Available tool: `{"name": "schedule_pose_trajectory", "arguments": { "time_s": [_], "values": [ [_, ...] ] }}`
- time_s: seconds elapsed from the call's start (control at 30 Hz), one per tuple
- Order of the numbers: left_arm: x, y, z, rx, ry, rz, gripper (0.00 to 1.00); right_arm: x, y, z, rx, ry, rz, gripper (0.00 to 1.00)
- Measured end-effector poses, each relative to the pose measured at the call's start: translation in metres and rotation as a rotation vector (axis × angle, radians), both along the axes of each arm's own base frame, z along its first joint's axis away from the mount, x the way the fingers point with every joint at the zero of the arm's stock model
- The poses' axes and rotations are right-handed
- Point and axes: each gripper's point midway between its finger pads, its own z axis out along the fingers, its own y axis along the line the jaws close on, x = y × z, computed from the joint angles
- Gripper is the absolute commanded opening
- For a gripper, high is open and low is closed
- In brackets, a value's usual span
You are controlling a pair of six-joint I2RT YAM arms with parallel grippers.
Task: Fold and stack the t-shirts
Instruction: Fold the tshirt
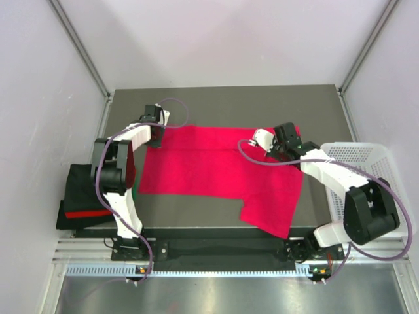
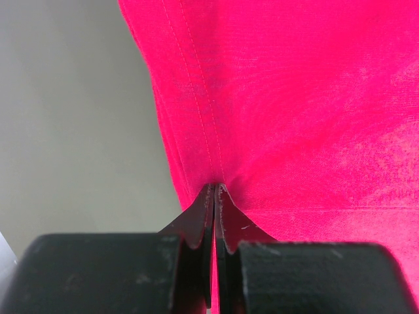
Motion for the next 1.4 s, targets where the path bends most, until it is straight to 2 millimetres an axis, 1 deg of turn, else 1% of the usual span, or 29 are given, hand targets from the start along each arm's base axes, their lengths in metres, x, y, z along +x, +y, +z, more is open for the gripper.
{"name": "schedule_pose_trajectory", "arguments": {
  "time_s": [0.07, 0.1, 0.2, 0.33, 0.57, 0.7, 0.87, 1.07, 1.3, 1.4],
  "values": [
    [0.0, 0.0, 0.0, 0.0, 0.0, 0.0, 0.01, -0.002, 0.004, 0.007, 0.019, -0.006, 0.004, 0.0],
    [0.0, 0.0, 0.0, 0.0, 0.0, 0.0, 0.0, -0.004, 0.006, 0.009, 0.029, -0.006, 0.006, 0.02],
    [0.0, 0.0, 0.0, 0.0, 0.0, -0.001, 0.0, -0.012, 0.01, 0.007, 0.041, 0.018, 0.007, 0.31],
    [0.0, 0.0, 0.0, 0.0, 0.0, 0.0, 0.01, -0.011, 0.01, 0.002, 0.02, 0.022, 0.001, 0.36],
    [0.0, 0.0, 0.0, 0.0, 0.0, 0.0, 0.01, -0.009, 0.002, -0.036, -0.057, 0.07, -0.008, 0.38],
    [0.0, 0.0, 0.0, 0.0, 0.0, 0.0, 0.0, -0.005, 0.002, -0.049, -0.076, 0.088, -0.009, 0.38],
    [0.0, 0.0, 0.0, 0.0, 0.0, 0.0, 0.0, 0.0, 0.001, -0.06, -0.101, 0.091, -0.007, 0.37],
    [0.0, 0.0, 0.0, 0.0, 0.0, 0.0, 0.0, 0.009, -0.001, -0.064, -0.123, 0.069, -0.014, 0.37],
    [0.0, 0.0, 0.0, 0.0, 0.0, 0.0, 0.0, 0.017, 0.0, -0.061, -0.118, 0.033, -0.024, 0.36],
    [0.0, 0.0, 0.0, 0.0, 0.0, 0.0, 0.0, 0.017, -0.001, -0.061, -0.12, 0.03, -0.025, 0.36]
  ]
}}
